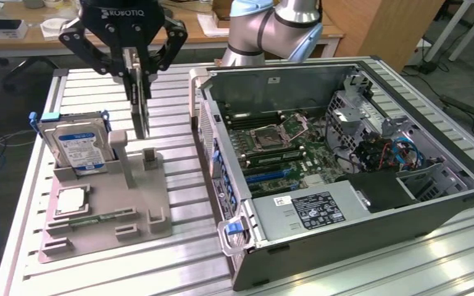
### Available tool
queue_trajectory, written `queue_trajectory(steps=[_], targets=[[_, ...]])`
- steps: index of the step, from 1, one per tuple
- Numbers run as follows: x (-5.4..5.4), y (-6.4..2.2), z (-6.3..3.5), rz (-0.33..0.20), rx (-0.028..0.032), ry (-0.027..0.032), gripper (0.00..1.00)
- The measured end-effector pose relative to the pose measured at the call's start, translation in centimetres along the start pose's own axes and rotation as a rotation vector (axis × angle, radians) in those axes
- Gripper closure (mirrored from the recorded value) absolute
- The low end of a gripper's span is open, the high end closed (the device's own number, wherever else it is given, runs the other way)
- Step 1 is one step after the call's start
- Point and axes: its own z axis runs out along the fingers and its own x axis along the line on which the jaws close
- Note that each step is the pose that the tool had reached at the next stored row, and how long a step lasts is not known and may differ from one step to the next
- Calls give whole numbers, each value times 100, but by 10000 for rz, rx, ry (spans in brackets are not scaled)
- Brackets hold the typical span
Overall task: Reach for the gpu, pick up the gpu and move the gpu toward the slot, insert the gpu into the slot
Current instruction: 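Pick up the gpu and move the gpu toward the slot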
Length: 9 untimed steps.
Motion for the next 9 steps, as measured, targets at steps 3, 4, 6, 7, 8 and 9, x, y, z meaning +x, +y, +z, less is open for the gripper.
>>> queue_trajectory(steps=[3,4,6,7,8,9], targets=[[-52,1,1,28,-1,-30,73],[-68,1,2,40,-2,-40,73],[-100,2,3,63,-2,-55,73],[-118,2,3,74,-3,-61,73],[-136,2,4,84,-4,-66,73],[-153,2,5,94,-6,-71,73]])
